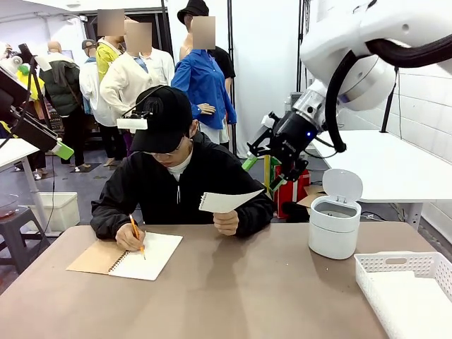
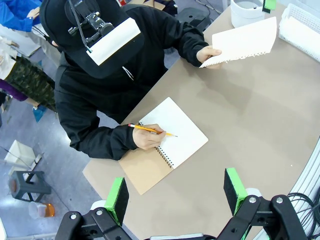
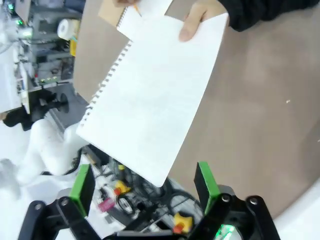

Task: Sort the paper based on its condition.
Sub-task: If a person hands you a paper, place it in the Organizing basket , and if it's crumpled, put it in the Trash can.

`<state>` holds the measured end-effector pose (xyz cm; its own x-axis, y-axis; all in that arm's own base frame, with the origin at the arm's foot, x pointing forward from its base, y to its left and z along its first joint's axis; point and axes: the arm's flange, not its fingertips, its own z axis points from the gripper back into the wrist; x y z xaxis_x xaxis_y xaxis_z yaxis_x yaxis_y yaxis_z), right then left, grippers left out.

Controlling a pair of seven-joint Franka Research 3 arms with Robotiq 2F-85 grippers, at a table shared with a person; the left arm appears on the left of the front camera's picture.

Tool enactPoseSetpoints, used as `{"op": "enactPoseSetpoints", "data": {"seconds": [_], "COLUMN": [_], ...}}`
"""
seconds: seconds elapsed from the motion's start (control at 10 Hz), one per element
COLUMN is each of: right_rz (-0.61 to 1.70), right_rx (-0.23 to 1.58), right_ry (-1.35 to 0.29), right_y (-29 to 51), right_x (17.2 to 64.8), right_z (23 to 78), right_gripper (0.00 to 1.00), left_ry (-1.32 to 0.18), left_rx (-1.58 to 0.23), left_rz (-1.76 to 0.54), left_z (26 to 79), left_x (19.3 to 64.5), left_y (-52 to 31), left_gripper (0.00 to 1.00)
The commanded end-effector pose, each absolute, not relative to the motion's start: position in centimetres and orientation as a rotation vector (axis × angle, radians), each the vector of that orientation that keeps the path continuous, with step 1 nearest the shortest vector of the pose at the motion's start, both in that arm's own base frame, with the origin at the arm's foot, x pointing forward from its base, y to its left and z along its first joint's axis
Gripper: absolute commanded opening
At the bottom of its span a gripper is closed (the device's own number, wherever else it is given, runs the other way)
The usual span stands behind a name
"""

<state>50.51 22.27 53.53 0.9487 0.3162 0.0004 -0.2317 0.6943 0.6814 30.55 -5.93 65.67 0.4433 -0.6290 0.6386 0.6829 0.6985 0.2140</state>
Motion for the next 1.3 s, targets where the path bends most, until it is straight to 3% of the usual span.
{"op": "enactPoseSetpoints", "data": {"seconds": [0.0, 0.5, 0.9, 1.2], "right_rz": [0.234, 0.284, 0.016, -0.135], "right_rx": [0.749, 0.744, 0.811, 0.858], "right_ry": [0.127, 0.13, 0.349, 0.422], "right_y": [22.7, 22.3, 22.2, 22.5], "right_x": [51.3, 50.7, 54.2, 54.9], "right_z": [53.4, 53.3, 49.1, 46.1], "right_gripper": [1.0, 1.0, 1.0, 1.0], "left_ry": [-0.757, -0.757, -0.757, -0.757], "left_rx": [-0.08, -0.08, -0.08, -0.08], "left_rz": [-0.815, -0.815, -0.815, -0.815], "left_z": [65.7, 65.7, 65.7, 65.7], "left_x": [30.5, 30.5, 30.5, 30.5], "left_y": [-5.9, -5.9, -5.9, -5.9], "left_gripper": [1.0, 1.0, 1.0, 1.0]}}
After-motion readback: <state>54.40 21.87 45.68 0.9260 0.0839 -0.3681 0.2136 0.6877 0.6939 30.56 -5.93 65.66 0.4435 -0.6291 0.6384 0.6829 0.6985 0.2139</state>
